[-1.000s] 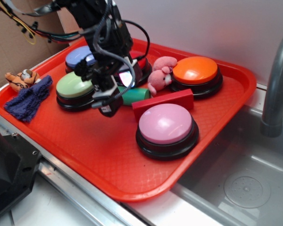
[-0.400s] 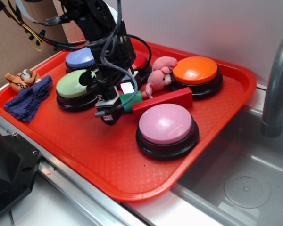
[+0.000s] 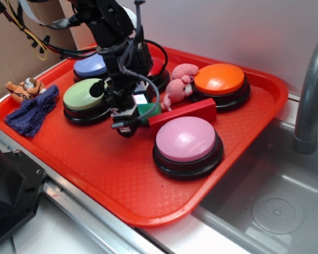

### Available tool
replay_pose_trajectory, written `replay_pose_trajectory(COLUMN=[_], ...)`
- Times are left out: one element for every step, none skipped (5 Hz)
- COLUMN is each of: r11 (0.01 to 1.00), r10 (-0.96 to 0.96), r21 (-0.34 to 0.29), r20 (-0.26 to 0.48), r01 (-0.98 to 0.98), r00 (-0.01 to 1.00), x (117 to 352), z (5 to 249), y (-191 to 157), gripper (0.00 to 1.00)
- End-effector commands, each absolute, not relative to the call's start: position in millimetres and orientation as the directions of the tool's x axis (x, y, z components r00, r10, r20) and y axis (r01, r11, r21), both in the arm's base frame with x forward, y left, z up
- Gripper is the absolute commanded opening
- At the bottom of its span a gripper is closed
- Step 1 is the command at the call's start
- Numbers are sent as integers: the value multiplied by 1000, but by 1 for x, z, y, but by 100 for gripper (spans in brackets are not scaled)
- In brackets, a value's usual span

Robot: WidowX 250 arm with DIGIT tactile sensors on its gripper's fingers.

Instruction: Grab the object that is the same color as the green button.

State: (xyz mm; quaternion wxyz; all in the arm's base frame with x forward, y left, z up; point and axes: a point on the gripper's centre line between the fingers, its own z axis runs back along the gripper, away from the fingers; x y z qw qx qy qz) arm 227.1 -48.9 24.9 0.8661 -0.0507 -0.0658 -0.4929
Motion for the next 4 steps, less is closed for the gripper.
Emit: replay_pose_trajectory(r11=[721, 803, 905, 980], r10=[-685, -592, -424, -186], r21=[30, 13, 11, -63], r20=[181, 144, 91, 81], r01=[692, 596, 425, 191], r00=[706, 793, 901, 979], x=[223, 215, 203, 190], z=[82, 101, 123, 141], y=[-52, -55, -53, -44], gripper=[0, 0, 0, 0])
